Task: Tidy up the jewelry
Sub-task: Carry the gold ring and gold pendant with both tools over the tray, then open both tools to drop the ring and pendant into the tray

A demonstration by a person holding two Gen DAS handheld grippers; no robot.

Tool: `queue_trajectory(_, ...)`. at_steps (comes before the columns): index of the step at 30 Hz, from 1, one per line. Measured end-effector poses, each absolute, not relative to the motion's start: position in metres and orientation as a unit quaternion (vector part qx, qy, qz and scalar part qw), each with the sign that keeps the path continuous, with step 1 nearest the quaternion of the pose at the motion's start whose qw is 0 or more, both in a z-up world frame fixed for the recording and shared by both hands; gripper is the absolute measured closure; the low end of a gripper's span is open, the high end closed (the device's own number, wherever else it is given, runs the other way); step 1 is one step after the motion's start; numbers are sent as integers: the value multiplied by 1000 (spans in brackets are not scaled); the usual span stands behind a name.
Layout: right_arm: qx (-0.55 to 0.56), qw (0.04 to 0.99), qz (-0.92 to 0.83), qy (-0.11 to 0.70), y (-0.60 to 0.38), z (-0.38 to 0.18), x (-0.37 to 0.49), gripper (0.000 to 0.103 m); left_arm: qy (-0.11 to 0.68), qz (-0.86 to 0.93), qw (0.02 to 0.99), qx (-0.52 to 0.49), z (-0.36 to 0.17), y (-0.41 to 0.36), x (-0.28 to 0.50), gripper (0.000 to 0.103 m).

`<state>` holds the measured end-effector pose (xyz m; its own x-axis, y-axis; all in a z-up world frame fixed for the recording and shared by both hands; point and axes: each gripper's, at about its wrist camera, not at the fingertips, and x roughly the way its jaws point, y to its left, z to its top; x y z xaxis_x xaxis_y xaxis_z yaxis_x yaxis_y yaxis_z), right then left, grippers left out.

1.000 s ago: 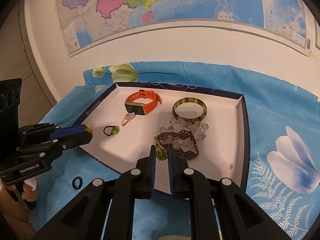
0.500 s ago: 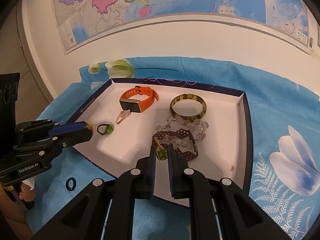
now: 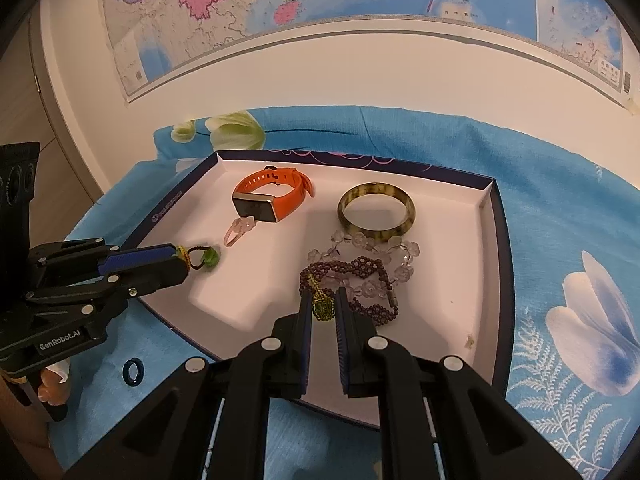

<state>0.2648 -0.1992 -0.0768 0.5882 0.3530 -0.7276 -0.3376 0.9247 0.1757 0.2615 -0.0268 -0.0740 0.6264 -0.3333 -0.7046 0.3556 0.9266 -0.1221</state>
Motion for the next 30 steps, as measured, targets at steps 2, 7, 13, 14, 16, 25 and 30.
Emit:
queue_trajectory(2,9,891,193,411,-199,-77,265,93,391,-190,900,17,-76,-28,264,86)
queue_trajectory(7,5,890,192,414,-196,-78,269,93,399,-189,897,17,-79,-32,270,86)
queue_trajectory(13,9,888,190,418,-196,-80,273,92,411,-191,891,17,-85,-36,278,85)
queue_trajectory(14,11,888,189,419,-197,-81,273,91,416,-191,889,17,-87,-37,280,85)
queue_trajectory(16,15,889,187,418,-198,-81,273,91,418,-191,888,20,-89,-39,281,85)
queue_trajectory(25,24,894,180,410,-204,-76,271,88,408,-186,894,15,-84,-37,276,75)
queue_trajectory(30,30,898,176,401,-211,-70,266,84,375,-181,909,4,-68,-26,263,66)
